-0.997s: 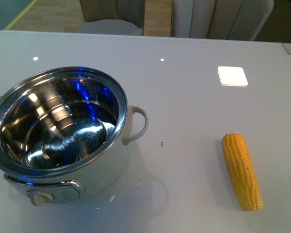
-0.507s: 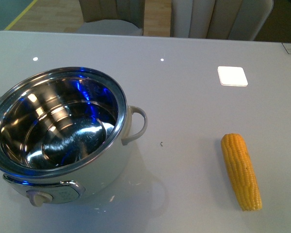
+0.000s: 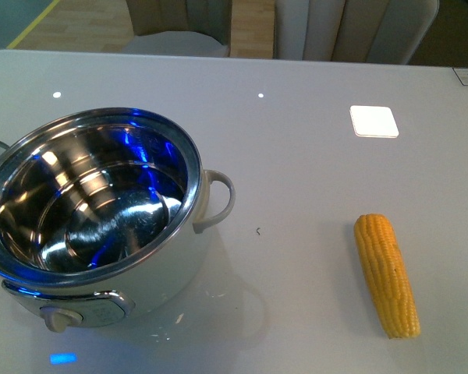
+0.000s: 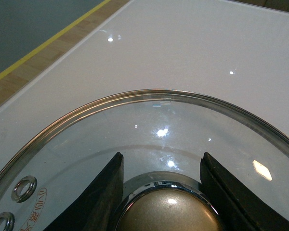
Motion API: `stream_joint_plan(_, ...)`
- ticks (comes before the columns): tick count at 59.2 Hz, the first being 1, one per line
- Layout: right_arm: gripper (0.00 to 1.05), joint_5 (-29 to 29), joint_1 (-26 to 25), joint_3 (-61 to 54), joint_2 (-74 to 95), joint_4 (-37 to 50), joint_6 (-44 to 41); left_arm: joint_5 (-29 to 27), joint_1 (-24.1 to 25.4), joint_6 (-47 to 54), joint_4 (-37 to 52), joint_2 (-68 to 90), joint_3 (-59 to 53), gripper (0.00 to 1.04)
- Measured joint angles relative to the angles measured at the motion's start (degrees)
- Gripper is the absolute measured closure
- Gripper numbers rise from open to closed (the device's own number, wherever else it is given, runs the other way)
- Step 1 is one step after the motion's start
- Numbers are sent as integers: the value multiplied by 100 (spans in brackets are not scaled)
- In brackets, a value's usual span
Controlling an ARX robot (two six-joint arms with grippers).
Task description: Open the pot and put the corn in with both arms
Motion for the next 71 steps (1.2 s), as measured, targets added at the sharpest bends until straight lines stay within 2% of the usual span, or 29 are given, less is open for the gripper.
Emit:
stream_joint_plan(16,9,-11,0,0,0,0,0,-428,103,243,197,472,122,63)
stream_joint_plan(35,9,-11,0,0,0,0,0,-428,212,225,284,553,116,63)
stream_joint_plan(47,9,-13,0,0,0,0,0,-498,221,295,313,282,-223,23)
stream_joint_plan(53,9,-13,0,0,0,0,0,-437,236,238,313,-166,-518,6)
stream_joint_plan(65,9,-11,0,0,0,0,0,-238,330,-48,168,-1650,-1344,7)
stream_joint_plan(71,9,-11,0,0,0,0,0,-52,376,-417,-216,-3084,-2225,7)
